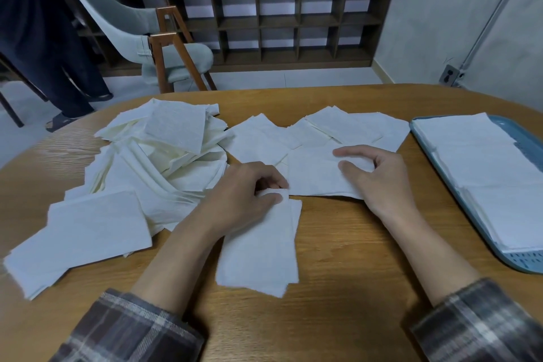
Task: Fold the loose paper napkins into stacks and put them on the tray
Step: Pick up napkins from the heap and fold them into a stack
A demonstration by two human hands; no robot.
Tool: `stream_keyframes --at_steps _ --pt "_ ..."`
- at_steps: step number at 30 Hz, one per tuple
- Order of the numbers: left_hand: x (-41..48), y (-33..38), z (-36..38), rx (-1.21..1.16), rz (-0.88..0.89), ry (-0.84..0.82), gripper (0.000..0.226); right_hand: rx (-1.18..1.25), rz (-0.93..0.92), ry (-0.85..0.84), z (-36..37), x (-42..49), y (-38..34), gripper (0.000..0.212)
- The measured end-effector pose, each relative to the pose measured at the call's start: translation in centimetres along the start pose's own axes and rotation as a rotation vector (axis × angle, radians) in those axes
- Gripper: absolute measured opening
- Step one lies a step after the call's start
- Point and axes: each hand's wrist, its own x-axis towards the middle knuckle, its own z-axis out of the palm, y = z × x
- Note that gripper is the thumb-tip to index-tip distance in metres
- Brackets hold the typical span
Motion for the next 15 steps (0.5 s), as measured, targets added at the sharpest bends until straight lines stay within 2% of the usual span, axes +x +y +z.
stream_keyframes --at_steps 3,8,15 --pt "0.0 0.4 0.7 -0.020 -0.031 0.034 0.013 0.018 -0.013 0.013 0.0 0.0 0.0 0.024" --pt "-0.1 0.8 1.4 0.021 -0.053 -0.002 0.010 0.074 -0.040 -0.023 -0.1 -0.1 -0.5 0.029" --pt "-0.5 1.7 0.9 -0.129 0.101 0.108 0.011 0.098 -0.080 -0.074 0.0 -0.3 -0.9 0.032"
